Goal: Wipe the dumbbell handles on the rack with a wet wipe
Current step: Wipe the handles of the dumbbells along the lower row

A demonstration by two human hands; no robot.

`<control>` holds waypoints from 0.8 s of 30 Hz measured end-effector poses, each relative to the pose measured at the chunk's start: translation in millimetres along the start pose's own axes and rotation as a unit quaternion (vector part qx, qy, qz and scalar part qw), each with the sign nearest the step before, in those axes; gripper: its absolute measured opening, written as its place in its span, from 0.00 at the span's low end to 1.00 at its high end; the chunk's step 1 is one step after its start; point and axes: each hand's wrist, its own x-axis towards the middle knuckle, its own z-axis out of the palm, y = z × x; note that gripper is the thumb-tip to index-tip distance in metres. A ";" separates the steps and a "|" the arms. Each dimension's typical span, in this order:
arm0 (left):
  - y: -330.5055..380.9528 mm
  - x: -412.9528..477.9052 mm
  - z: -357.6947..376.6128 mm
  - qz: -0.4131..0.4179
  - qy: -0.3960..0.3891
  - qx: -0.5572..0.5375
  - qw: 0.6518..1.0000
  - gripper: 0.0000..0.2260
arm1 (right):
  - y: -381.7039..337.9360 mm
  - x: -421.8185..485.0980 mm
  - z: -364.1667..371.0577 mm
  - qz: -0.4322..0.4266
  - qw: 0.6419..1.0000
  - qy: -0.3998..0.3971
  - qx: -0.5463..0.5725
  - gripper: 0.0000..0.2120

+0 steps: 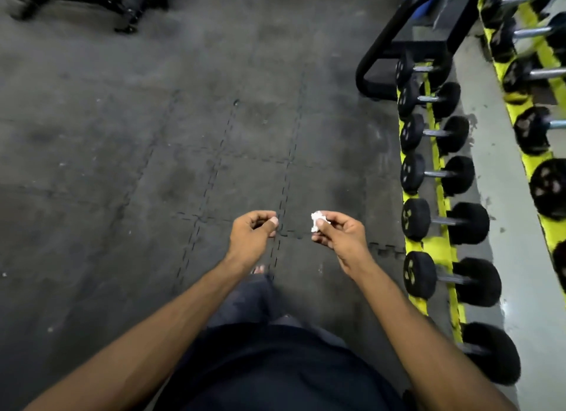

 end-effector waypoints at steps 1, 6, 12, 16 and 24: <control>8.9 21.8 8.5 -0.003 -0.001 -0.004 1.000 0.05 | -9.3 23.2 2.5 0.001 1.000 0.000 -0.002 0.06; 58.1 136.4 51.4 -0.012 -0.021 -0.012 1.000 0.05 | -65.8 134.7 11.0 -0.007 1.000 0.021 -0.009 0.07; 137.4 275.4 112.7 0.014 -0.097 0.033 0.995 0.04 | -156.0 250.1 7.1 -0.013 0.998 0.069 0.006 0.05; 188.2 352.8 155.8 0.027 -0.131 0.044 0.990 0.04 | -205.5 323.6 -2.5 -0.023 0.995 0.100 0.020 0.05; 264.4 518.2 264.1 0.033 -0.165 0.083 0.982 0.04 | -293.7 503.5 -35.3 -0.030 0.988 0.137 0.061 0.06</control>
